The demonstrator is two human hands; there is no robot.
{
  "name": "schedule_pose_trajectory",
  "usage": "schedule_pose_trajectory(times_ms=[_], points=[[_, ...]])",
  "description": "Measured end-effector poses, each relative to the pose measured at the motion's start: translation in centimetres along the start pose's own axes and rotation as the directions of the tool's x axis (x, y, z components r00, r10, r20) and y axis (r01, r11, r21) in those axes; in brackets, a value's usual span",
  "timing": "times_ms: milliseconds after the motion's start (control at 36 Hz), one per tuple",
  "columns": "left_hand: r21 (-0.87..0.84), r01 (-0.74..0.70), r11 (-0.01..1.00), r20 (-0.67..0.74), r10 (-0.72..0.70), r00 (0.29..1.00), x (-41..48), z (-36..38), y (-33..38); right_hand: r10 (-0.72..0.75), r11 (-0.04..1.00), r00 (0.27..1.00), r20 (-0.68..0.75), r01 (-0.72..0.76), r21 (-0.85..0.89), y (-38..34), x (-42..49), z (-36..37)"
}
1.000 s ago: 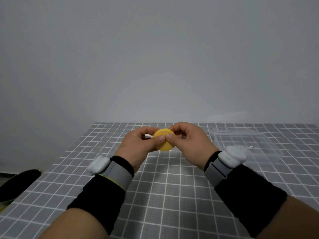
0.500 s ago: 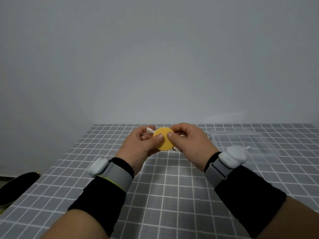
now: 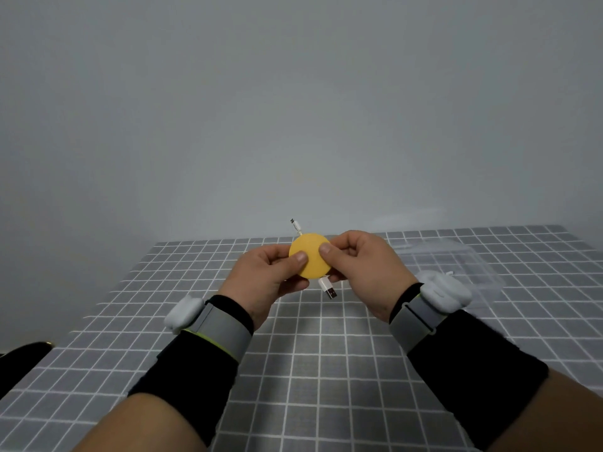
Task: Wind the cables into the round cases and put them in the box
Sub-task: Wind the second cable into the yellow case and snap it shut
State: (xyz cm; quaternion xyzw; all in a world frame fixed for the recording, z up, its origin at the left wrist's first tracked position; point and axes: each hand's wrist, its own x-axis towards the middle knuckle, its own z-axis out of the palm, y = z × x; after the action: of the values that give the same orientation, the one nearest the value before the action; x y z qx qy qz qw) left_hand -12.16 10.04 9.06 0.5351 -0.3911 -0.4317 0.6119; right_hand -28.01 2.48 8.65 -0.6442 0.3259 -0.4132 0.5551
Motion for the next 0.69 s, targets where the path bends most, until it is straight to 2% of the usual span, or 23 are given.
schedule_pose_trajectory(times_ms=[250,361,694], points=[[-0.024,0.000,1.000,0.054,0.001,0.999,2.1,3.6,-0.2,0.029,0.992,0.991,-0.131,-0.013,0.123,0.5,0.6,-2.4],[-0.056,0.034,0.998,0.029,-0.032,0.999,3.3,5.1,-0.2,0.059,0.986,0.984,-0.171,-0.031,0.162,0.7,0.9,-3.7],[-0.007,0.104,0.995,0.110,-0.102,0.989,8.1,9.8,-1.1,0.135,0.988,0.969,-0.204,-0.116,0.105,1.9,2.7,-9.1]])
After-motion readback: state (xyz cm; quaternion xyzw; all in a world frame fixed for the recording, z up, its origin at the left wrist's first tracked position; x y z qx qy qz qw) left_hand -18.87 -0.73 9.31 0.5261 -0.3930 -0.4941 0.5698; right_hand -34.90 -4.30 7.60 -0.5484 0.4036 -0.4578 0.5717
